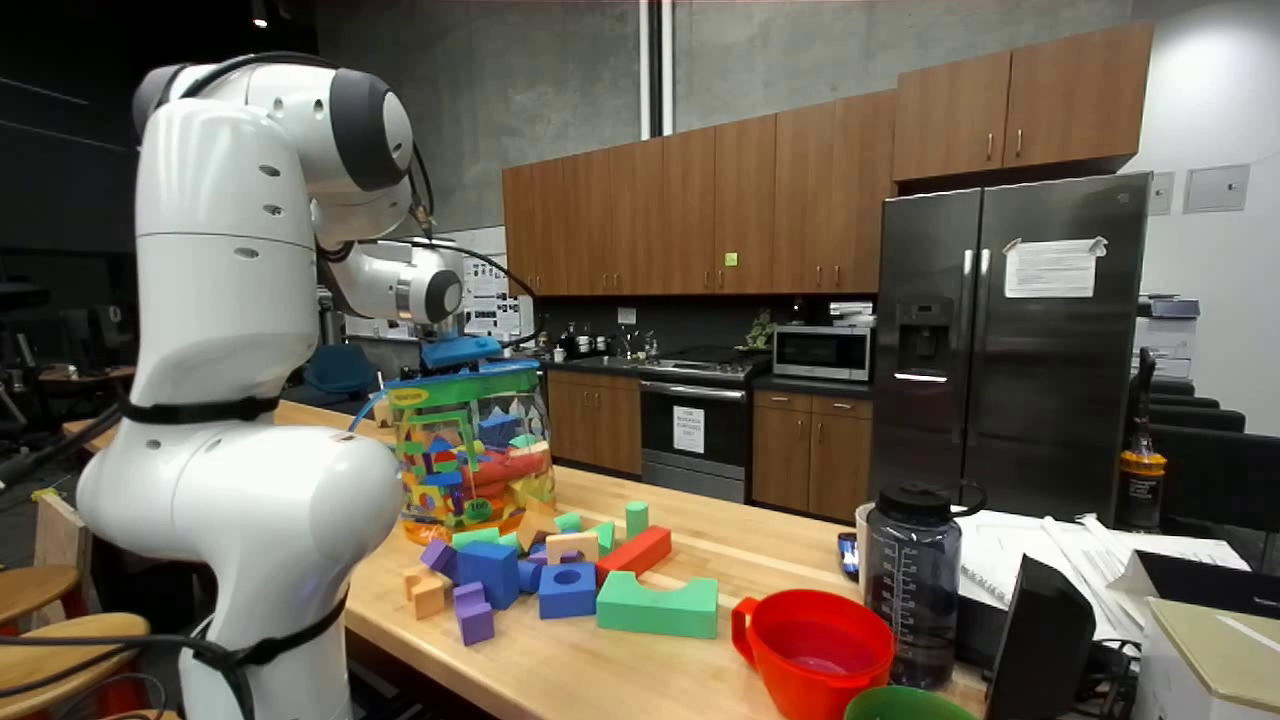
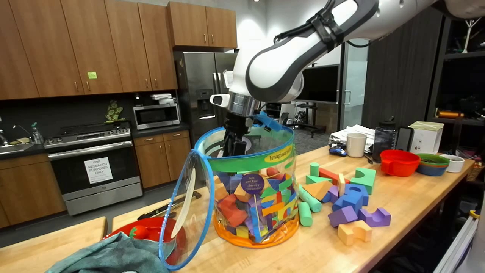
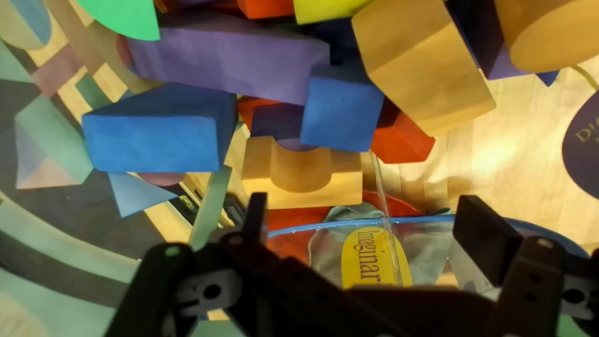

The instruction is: Take the yellow block out of the bag

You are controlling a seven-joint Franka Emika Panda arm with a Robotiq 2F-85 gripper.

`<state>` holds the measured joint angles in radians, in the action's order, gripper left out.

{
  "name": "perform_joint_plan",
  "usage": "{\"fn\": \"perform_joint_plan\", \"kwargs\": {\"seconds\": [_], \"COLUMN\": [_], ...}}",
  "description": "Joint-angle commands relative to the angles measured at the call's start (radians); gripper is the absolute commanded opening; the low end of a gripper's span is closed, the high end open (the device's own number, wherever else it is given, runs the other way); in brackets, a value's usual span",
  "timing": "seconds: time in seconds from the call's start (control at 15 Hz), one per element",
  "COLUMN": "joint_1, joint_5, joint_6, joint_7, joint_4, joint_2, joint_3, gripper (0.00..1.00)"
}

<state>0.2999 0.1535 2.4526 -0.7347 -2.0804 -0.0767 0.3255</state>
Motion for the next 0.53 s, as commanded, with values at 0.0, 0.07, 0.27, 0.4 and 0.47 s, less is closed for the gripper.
{"fn": "perform_joint_plan", "kwargs": {"seconds": [0.0, 0.07, 0.27, 0.4, 0.47], "joint_1": [0.0, -0.001, -0.008, -0.01, -0.011], "joint_5": [0.009, 0.006, -0.002, -0.001, -0.002], "joint_6": [0.015, 0.011, -0.04, -0.075, -0.103], "joint_7": [-0.001, -0.001, -0.013, -0.019, -0.021], "joint_4": [-0.016, -0.019, -0.015, -0.014, -0.012], "joint_2": [-0.01, -0.012, -0.013, -0.01, -0.008], "joint_3": [0.014, 0.017, 0.02, 0.019, 0.018], "gripper": [1.0, 1.0, 1.0, 1.0, 1.0]}}
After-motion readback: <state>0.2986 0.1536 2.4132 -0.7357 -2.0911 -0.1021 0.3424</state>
